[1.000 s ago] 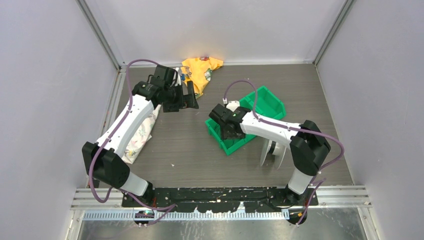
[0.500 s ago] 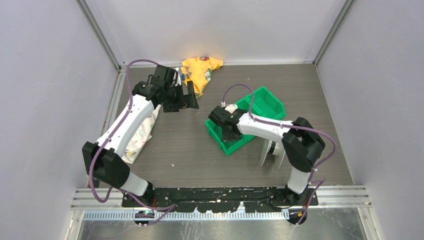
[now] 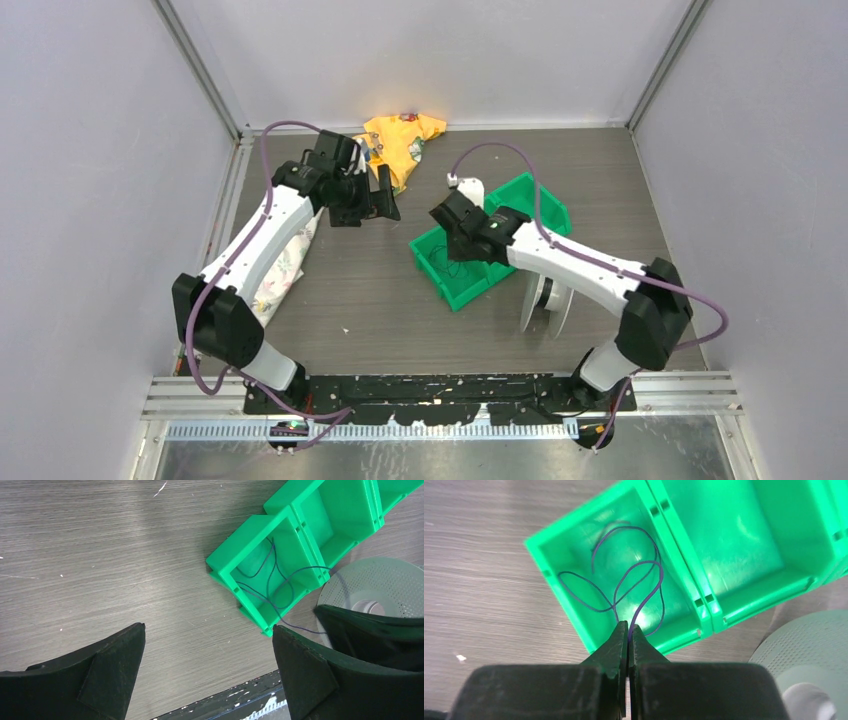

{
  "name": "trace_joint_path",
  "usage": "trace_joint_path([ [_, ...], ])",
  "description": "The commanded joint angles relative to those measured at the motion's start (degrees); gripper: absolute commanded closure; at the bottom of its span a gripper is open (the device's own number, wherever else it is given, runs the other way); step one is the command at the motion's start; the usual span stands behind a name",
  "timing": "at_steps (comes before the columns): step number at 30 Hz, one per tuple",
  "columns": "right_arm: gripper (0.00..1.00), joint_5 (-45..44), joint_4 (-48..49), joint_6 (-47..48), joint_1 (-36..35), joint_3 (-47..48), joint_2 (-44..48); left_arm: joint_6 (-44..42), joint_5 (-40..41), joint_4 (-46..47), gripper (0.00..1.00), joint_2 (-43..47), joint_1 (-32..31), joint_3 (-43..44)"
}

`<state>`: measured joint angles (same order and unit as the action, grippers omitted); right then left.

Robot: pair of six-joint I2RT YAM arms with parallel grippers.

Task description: Wrap the cables

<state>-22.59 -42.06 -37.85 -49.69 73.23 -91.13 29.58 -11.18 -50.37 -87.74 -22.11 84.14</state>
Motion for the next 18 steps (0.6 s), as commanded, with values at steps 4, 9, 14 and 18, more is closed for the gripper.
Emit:
trace_joint_path([
  [4,0.99,0.5,4.8,10.9,0.0,8.9,11.7,-0.4,-0.7,1.0,0.0,0.9,0.1,1.7],
  [9,0.99,9.7,8.2,20.1,0.1,15.3,18.2,-2.6,4.0,-1.1,0.0,2.4,0.2,3.9],
  [14,0.99,19.6,10.3,25.1,0.1,17.4,24.2,-9.0,0.0,0.6,0.0,6.9,0.3,6.4],
  [18,0.99,24.6,7.9,27.6,0.1,19.0,27.0,-14.6,-5.0,3.0,0.02,12.7,0.3,8.0],
])
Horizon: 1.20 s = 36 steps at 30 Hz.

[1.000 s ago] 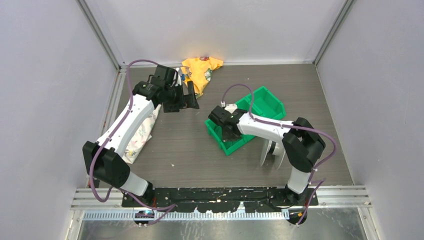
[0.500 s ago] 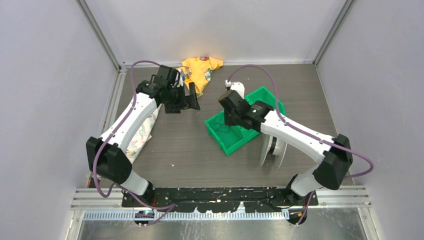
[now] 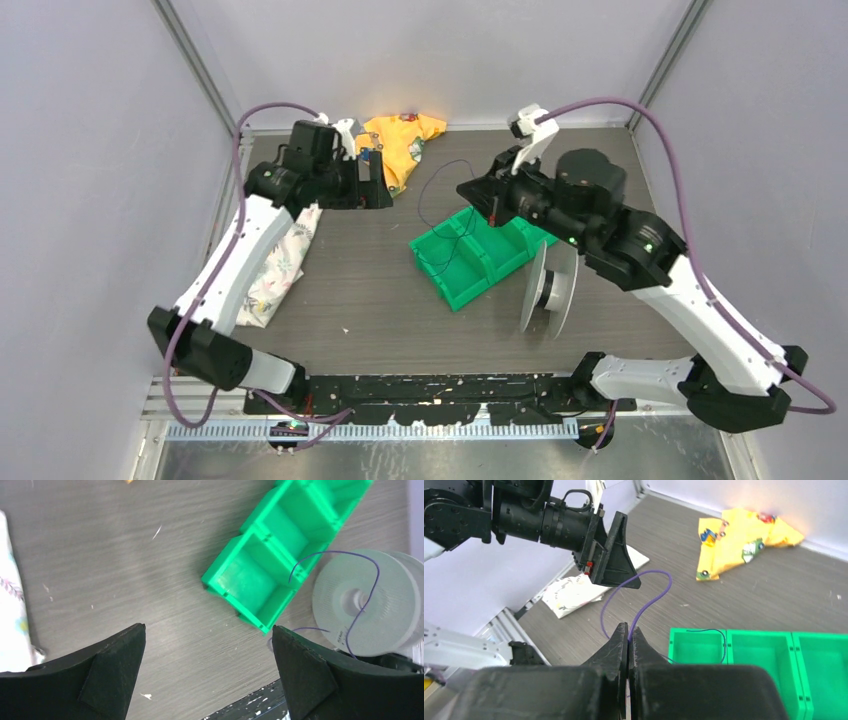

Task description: Wrap the cables

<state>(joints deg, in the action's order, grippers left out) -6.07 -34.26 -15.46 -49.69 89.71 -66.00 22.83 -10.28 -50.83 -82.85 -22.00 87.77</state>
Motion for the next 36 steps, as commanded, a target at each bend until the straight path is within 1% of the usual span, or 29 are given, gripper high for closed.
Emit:
trace_joint_path([
  [1,0.99,9.0,-0.7,5.9,0.0,3.0,2.3,-9.4,-9.2,3.9,0.03,8.9,0.2,5.1],
  [3,0.99,8.6,-1.4,6.1,0.1,3.3,3.0,-11.2,-19.0,6.4,0.08,11.0,0.2,5.6],
  [4,0.99,7.9,-1.3,6.1,0.1,3.0,3.6,-11.3,-24.9,8.3,0.09,12.0,0.2,5.5],
  [5,0.99,7.1,-1.0,6.2,0.1,2.5,4.2,-10.8,-29.0,9.9,0.09,12.5,0.1,5.3],
  [6,0.99,6.4,-0.7,6.1,0.0,2.2,4.7,-9.9,-31.4,11.1,0.1,12.8,0.1,5.2],
  [9,0.99,6.2,0.1,5.8,0.0,2.1,5.6,-9.0,-32.2,11.6,0.1,13.0,-0.1,4.4],
  [11,0.99,6.6,0.3,5.6,0.1,2.6,5.8,-8.6,-32.7,12.5,0.1,13.6,-0.4,2.4],
  [14,0.99,7.4,0.2,5.3,0.1,3.3,5.9,-6.3,-34.9,18.6,0.1,16.5,-1.1,-3.4],
  [16,0.99,7.4,0.0,4.9,0.1,3.6,6.1,-3.7,-35.2,24.9,0.09,19.0,-1.9,-9.1],
  [18,0.99,7.4,0.0,5.0,0.1,3.6,6.2,-0.9,-34.1,30.6,0.06,20.8,-3.2,-12.9],
  [21,0.99,7.5,0.0,4.7,0.1,3.6,6.1,0.9,-31.0,32.6,0.05,20.7,-6.1,-15.4],
  [24,0.99,8.0,0.2,4.5,0.1,3.5,5.9,2.6,-30.1,35.9,0.08,19.8,-10.0,-16.6],
  [27,0.99,7.7,0.3,4.4,0.0,3.6,5.6,2.8,-28.0,39.3,0.09,18.9,-13.9,-17.0],
  [30,0.99,7.9,0.2,4.1,0.1,3.8,5.2,3.0,-26.7,39.9,0.1,16.9,-15.3,-16.0],
  [34,0.99,8.4,0.4,3.6,0.1,3.8,5.2,3.1,-24.4,39.9,0.13,14.5,-15.5,-14.9],
  [35,0.99,8.3,0.3,3.6,0.0,3.8,5.3,3.1,-23.6,39.6,0.16,13.9,-15.4,-14.4],
  [36,0.99,8.0,0.2,3.6,0.1,3.8,5.5,3.0,-22.8,39.1,0.23,13.6,-15.4,-14.1],
])
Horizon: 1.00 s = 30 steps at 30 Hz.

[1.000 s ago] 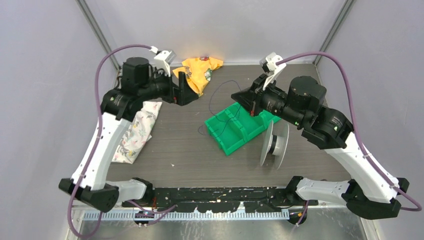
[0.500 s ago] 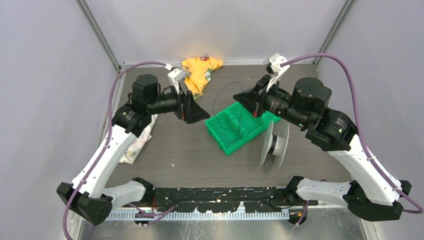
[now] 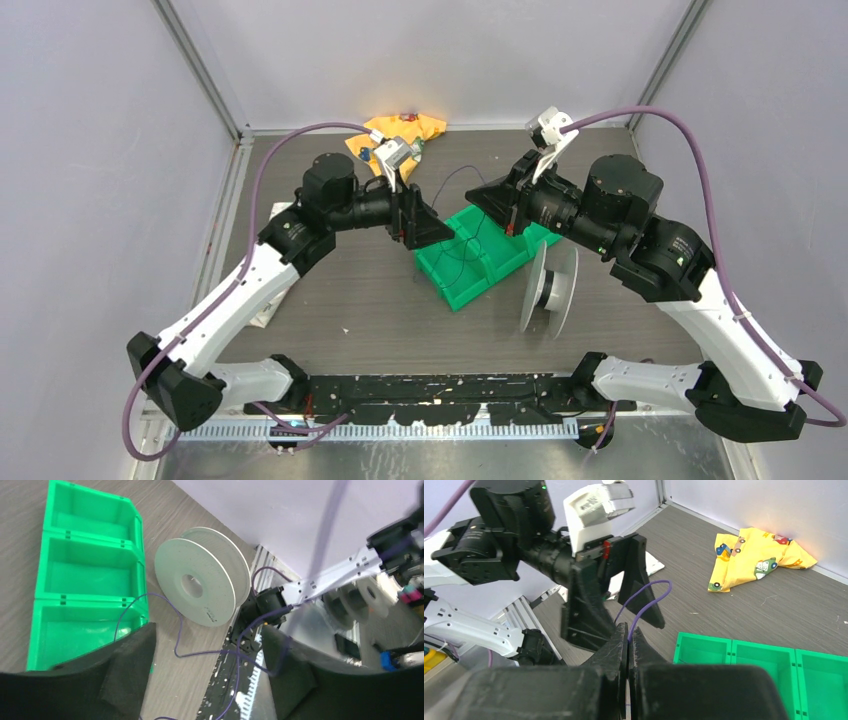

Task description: Wrap the cables

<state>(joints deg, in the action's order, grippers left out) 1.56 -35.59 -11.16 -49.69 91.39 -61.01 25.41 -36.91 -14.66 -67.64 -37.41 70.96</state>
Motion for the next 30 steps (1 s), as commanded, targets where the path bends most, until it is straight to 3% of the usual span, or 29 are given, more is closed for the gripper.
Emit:
trace_joint_path([
  [1,0.99,-0.1,1.4,-0.6,0.0,2.0,0.6,0.2,4.5,2.2,0.33,-2.0,-0.1,3.3],
  [3,0.99,-1.1,0.9,-0.5,0.1,1.9,0.9,-0.7,5.7,0.1,0.54,-2.5,0.0,4.9],
  [6,1.0,-1.4,0.4,-0.6,0.1,1.3,1.4,-1.6,9.5,-3.6,0.95,-2.7,-0.1,7.5],
  [7,0.99,-2.9,0.2,-0.6,0.1,1.1,1.5,-2.2,11.2,-5.1,0.99,-2.6,-0.1,8.5],
  [12,0.99,-6.2,-2.0,-1.1,0.1,0.2,1.2,-7.5,18.8,-13.1,0.99,-1.0,0.0,14.0],
  [15,0.87,-8.0,-3.6,-1.1,0.1,0.0,0.8,-11.0,19.6,-18.2,1.0,-0.2,-0.1,18.5],
  [19,0.88,-11.9,-4.9,0.8,0.0,0.2,0.7,-12.8,20.3,-26.9,0.99,-2.2,-0.1,29.1],
  [21,0.83,-12.0,-4.9,1.4,0.1,0.4,0.3,-12.5,21.0,-30.1,0.99,-3.8,-0.1,32.9],
  [27,0.48,-11.4,-4.5,0.6,0.0,-1.0,-1.2,-8.9,19.1,-37.4,0.99,-9.5,0.3,41.0],
  [30,0.22,-7.8,-2.4,-2.6,0.0,-4.0,-1.4,-3.5,15.1,-38.7,0.99,-12.3,3.0,41.9],
])
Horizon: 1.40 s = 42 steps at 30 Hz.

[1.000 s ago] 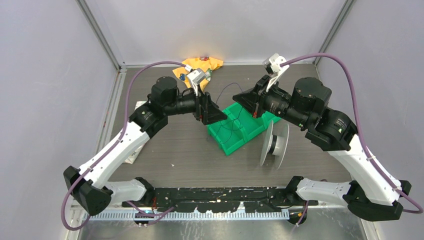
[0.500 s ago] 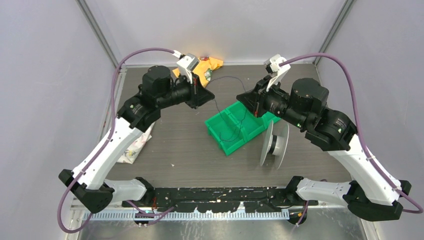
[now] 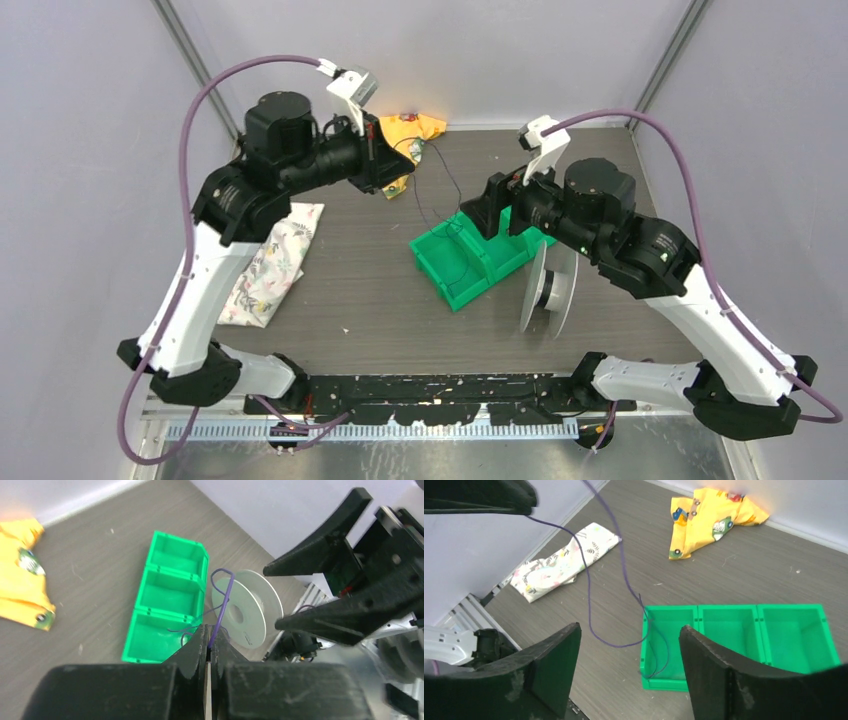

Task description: Wrap the cables

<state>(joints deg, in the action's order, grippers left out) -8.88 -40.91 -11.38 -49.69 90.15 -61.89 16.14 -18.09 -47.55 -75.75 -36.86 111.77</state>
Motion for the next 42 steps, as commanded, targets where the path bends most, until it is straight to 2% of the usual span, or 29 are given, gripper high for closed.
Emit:
trace_joint_path([
  [1,0.16,4.9,3.6,-3.7,0.1,-3.7,-0.7,7.8,-5.5,-5.7,0.99,-4.9,3.4,0.6],
  [4,0.12,9.9,6.6,-7.7,0.1,-7.5,-0.9,10.2,-7.5,-5.0,1.0,-5.0,4.7,-1.5],
  [7,0.12,11.0,8.4,-10.3,0.1,-10.6,-2.0,12.5,-7.4,-3.5,0.99,-4.0,5.7,-3.5],
  [10,0.17,15.5,9.8,-11.7,0.0,-11.5,-3.6,14.8,-7.8,-4.2,0.99,-4.0,6.9,-3.6],
  [13,0.22,20.3,12.9,-12.9,0.0,-13.3,-5.3,16.1,-12.2,-4.4,0.99,-4.5,8.5,-3.4],
  [17,0.2,22.9,13.5,-12.3,-0.1,-14.0,-7.6,17.4,-14.6,-4.5,0.99,-4.9,9.7,-3.1],
  [22,0.13,23.8,11.8,-9.3,-0.1,-12.6,-10.4,18.0,-16.7,-3.5,0.99,-4.9,10.7,-3.6],
  [42,0.12,17.3,13.0,-7.0,-0.1,-15.8,-12.1,18.9,-20.8,-1.2,0.99,-4.6,12.0,-4.1],
])
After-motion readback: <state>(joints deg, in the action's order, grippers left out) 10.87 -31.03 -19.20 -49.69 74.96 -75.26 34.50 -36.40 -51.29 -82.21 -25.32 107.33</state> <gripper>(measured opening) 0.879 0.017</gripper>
